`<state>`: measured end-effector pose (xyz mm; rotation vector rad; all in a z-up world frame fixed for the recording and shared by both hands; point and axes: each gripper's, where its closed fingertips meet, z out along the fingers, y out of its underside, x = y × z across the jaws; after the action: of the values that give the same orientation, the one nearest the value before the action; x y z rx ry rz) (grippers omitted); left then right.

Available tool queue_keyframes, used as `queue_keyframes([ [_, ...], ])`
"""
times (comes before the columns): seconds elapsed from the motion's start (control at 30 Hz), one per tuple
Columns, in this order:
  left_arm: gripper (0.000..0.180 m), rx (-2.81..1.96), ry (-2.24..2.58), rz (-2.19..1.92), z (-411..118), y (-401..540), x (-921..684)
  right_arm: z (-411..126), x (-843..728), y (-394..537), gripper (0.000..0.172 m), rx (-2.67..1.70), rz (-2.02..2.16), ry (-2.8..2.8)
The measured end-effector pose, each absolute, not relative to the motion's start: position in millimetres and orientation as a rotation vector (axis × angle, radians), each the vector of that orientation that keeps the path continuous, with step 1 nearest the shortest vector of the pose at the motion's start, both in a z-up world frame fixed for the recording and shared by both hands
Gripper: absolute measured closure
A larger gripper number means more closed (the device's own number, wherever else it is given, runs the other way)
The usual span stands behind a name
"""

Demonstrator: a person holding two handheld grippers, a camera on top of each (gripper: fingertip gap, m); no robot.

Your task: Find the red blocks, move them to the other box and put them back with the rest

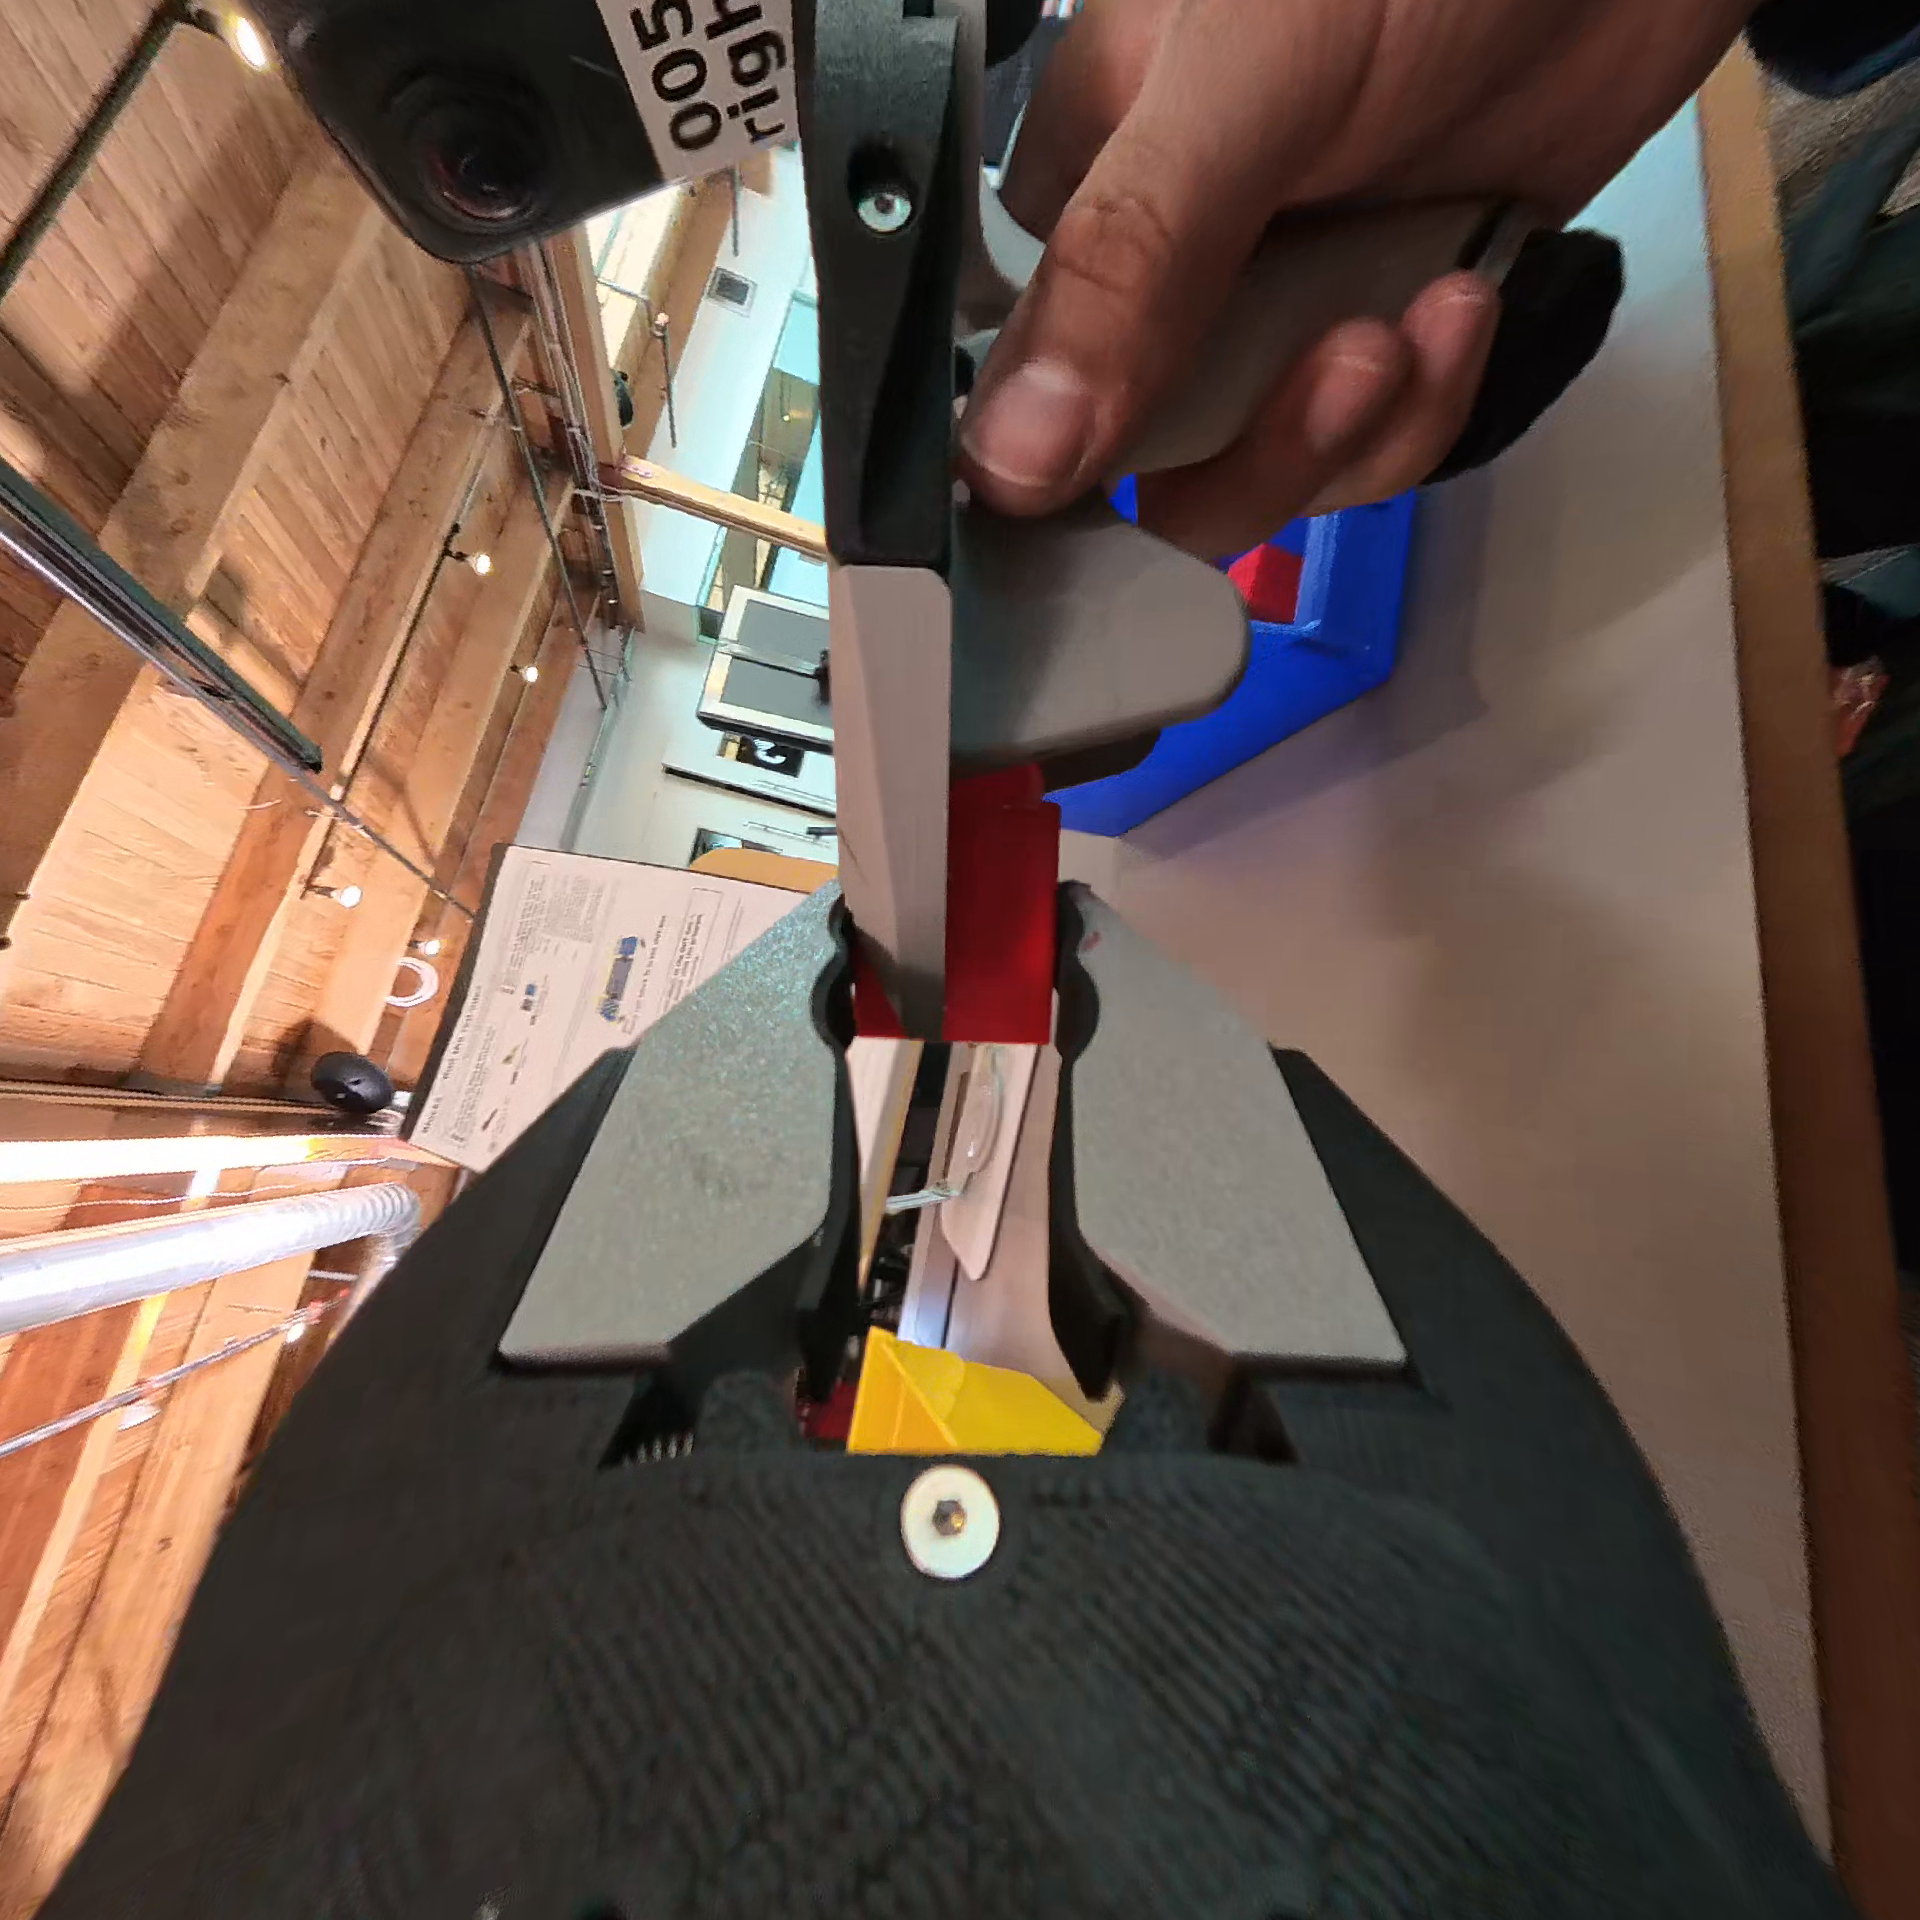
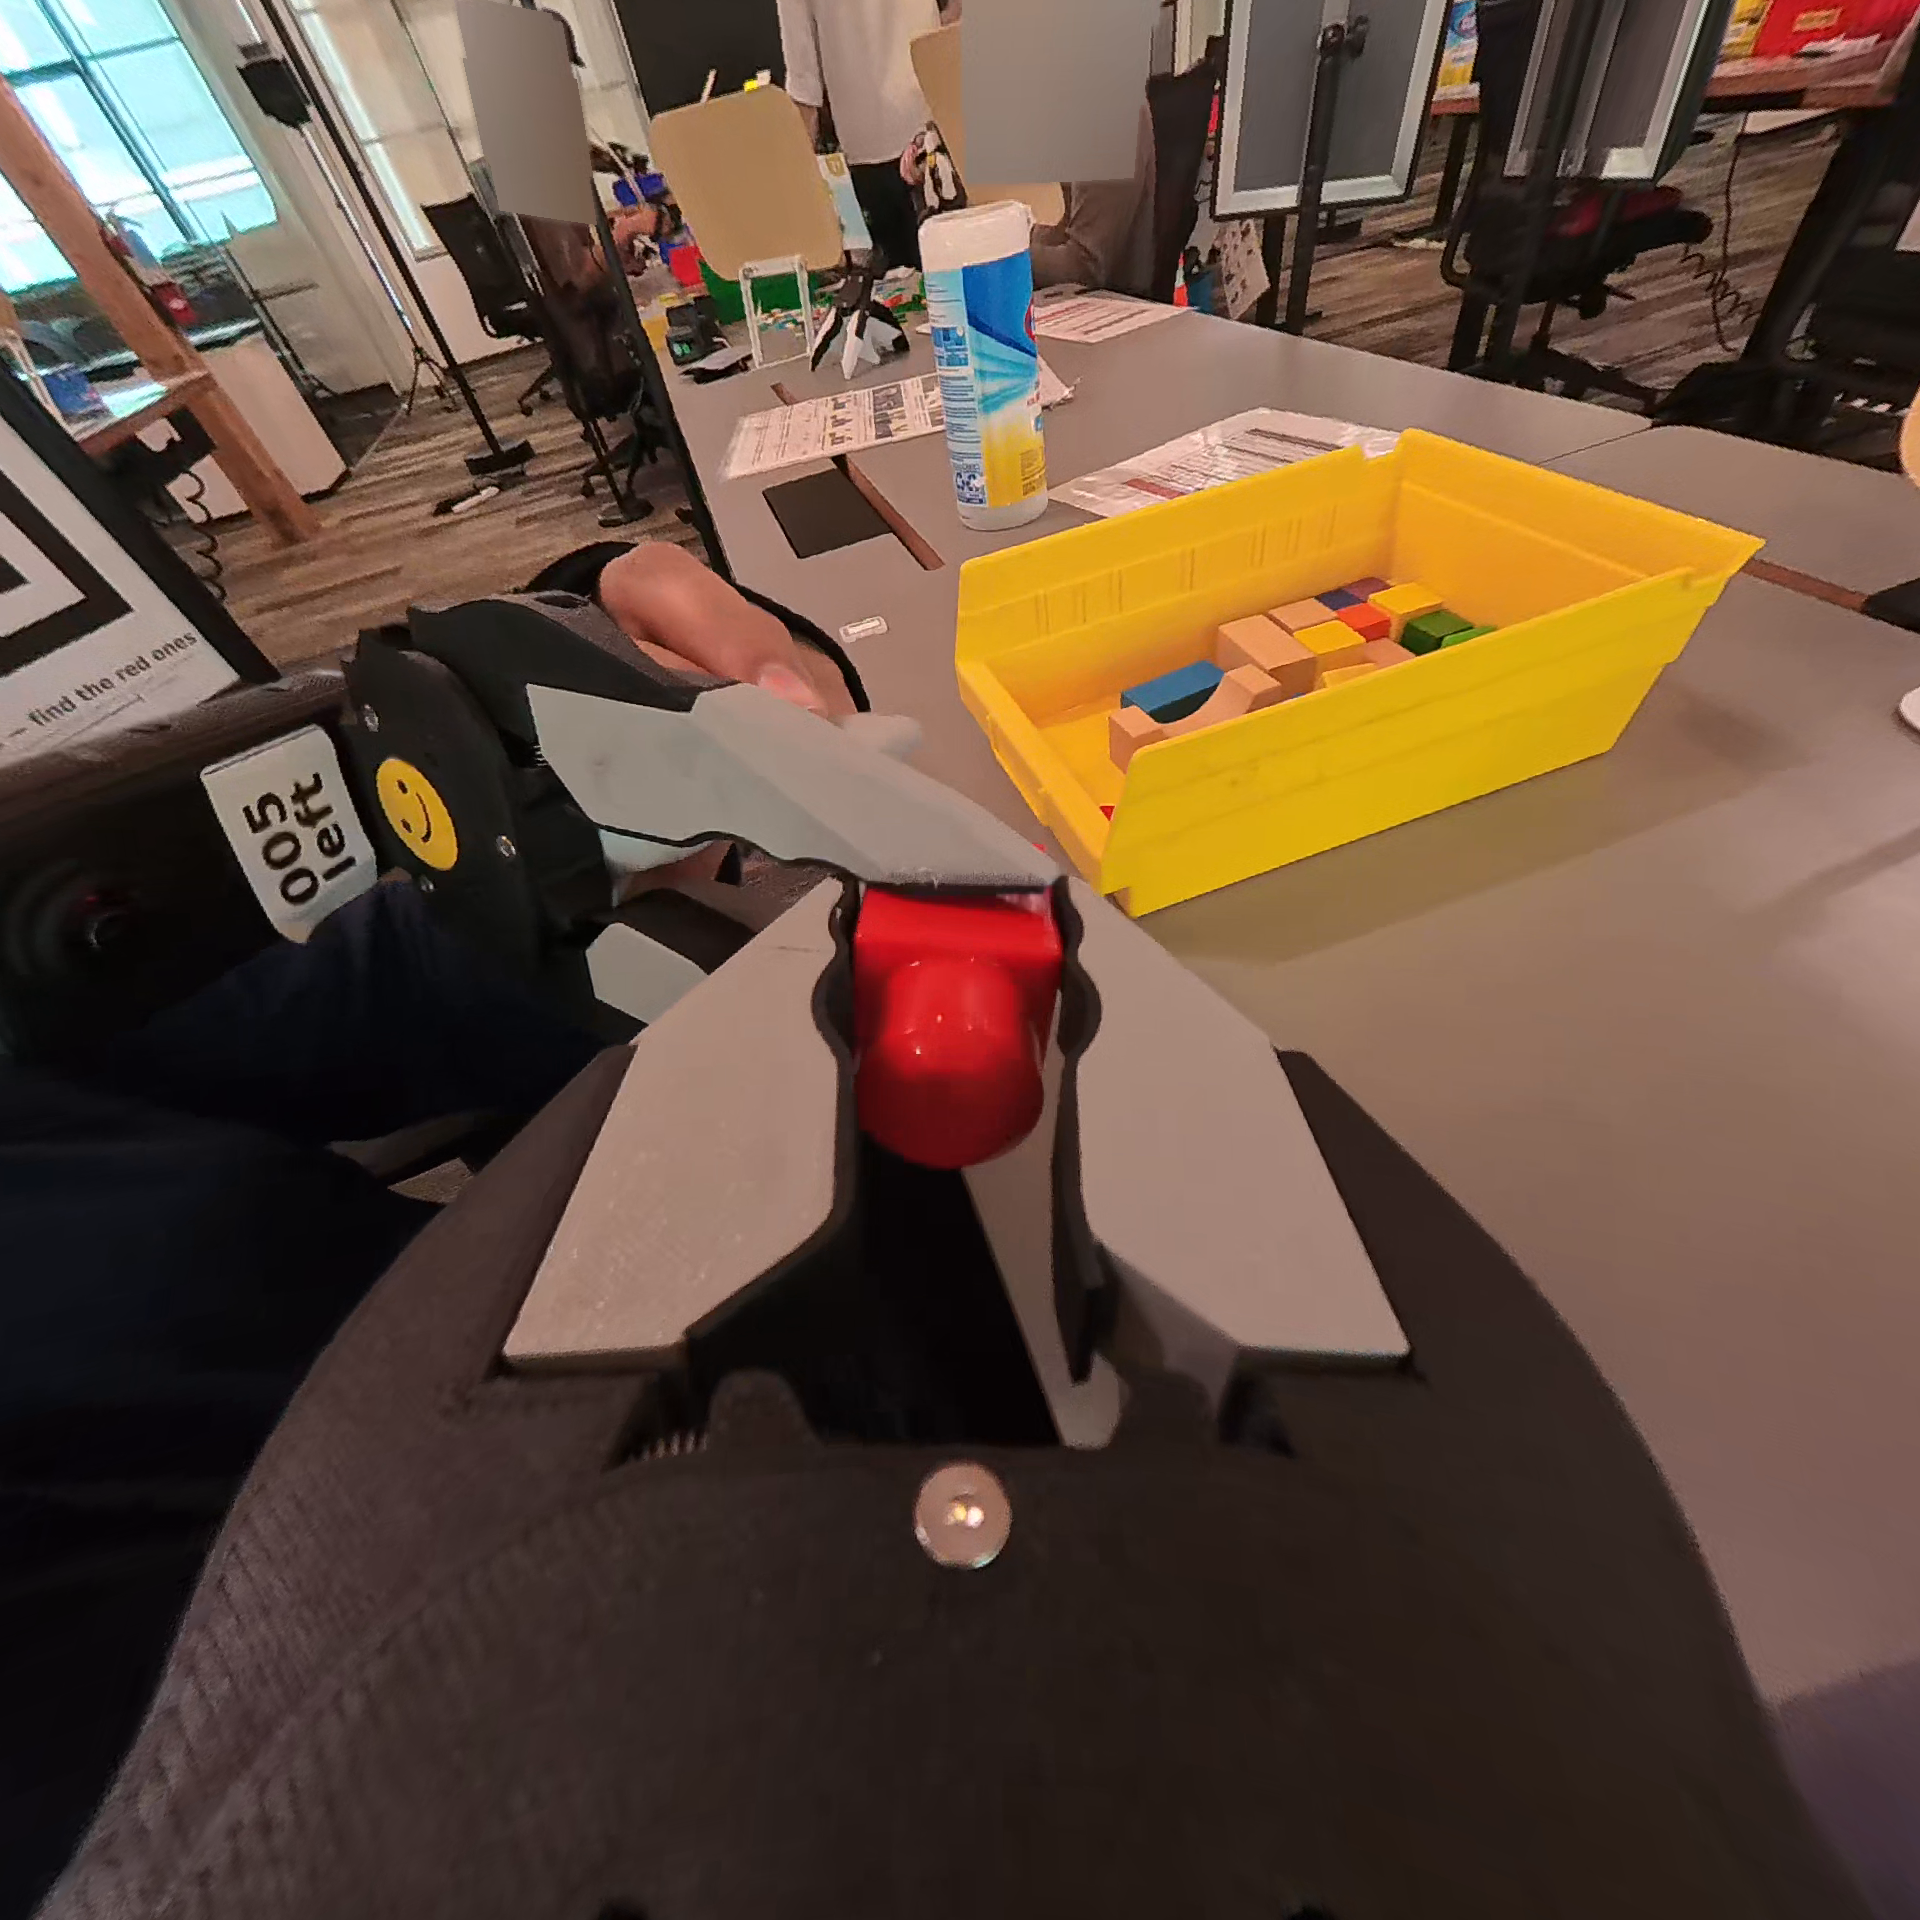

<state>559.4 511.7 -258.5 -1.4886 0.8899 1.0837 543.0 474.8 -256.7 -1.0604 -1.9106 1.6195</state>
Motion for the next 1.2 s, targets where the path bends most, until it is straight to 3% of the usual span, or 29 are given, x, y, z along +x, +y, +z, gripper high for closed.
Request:
queue_keyframes([
  [0.13,0.147,-1.523,0.846,1.124,-257.0,511.2,546.2,-253.4,540.2,487.5,0.137,-1.073,1.578,-1.869],
  [0.3,0.180,-1.487,0.743,1.179,-235.7,494.7,520.2,-227.4,547.1,533.9,0.138,-1.100,1.533,-1.705],
  [0.57,0.180,-1.533,0.268,1.204,-188.1,451.8,444.6,-158.2,601.4,646.9,0.138,-1.076,1.279,-1.253],
  [0.73,0.180,-1.589,0.081,1.052,-187.5,437.5,418.7,-147.0,628.4,716.7,0.138,-1.115,1.058,-1.032],
  [1.0,0.180,-1.642,0.057,1.044,-197.0,438.3,410.3,-182.3,608.2,772.7,0.134,-1.247,0.981,-0.970],
  [1.1,0.180,-1.659,0.075,1.053,-201.0,441.7,411.8,-231.7,577.6,793.5,0.137,-1.402,0.931,-1.054],
  [1.17,0.180,-1.670,0.081,1.074,-202.8,441.8,410.6,-283.0,558.8,802.2,0.116,-1.589,0.883,-1.185],
  [1.2,0.180,-1.675,0.082,1.083,-203.5,441.4,409.8,-302.9,554.3,805.1,0.117,-1.660,0.853,-1.235],
])
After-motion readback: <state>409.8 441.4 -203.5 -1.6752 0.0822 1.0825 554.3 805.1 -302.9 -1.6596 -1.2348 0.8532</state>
